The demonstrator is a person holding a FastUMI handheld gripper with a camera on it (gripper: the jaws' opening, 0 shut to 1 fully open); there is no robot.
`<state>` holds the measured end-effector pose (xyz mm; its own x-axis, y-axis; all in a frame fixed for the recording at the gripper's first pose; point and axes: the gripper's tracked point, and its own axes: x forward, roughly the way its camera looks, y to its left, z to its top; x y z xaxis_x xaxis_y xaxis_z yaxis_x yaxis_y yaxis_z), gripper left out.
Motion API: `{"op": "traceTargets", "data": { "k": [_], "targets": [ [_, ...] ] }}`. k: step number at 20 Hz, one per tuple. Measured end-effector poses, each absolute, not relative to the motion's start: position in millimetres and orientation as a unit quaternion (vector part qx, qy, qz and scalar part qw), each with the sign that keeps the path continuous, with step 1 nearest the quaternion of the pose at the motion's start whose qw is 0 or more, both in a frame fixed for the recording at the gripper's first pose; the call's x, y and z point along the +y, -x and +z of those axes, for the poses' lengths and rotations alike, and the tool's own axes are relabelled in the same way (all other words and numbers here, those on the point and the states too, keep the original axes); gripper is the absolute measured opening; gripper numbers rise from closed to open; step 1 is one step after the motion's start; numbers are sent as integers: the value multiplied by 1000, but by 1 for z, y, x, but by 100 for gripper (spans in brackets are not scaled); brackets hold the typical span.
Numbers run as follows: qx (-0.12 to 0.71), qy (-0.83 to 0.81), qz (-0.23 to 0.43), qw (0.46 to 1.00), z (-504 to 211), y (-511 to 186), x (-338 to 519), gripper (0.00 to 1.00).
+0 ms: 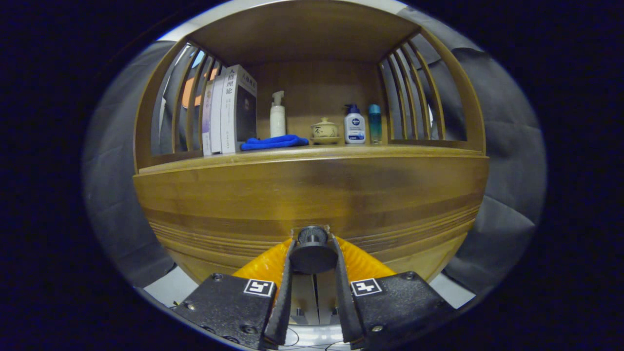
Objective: Pull open the drawer, take out the items inside it, and place them on the countertop above the cabinet.
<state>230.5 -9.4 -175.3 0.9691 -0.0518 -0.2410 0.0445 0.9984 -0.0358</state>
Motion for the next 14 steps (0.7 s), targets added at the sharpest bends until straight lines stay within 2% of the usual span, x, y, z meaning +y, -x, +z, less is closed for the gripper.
{"op": "traceTargets", "data": {
  "k": [2,5,8,14],
  "targets": [
    [122,12,-27,992,-175,-231,-10,44],
    [105,22,-33,994,-164,-230,-9,53],
    [103,40,-29,993,-162,-231,-8,53],
    [116,35,-27,992,-162,-230,-7,41]
  ]
}}
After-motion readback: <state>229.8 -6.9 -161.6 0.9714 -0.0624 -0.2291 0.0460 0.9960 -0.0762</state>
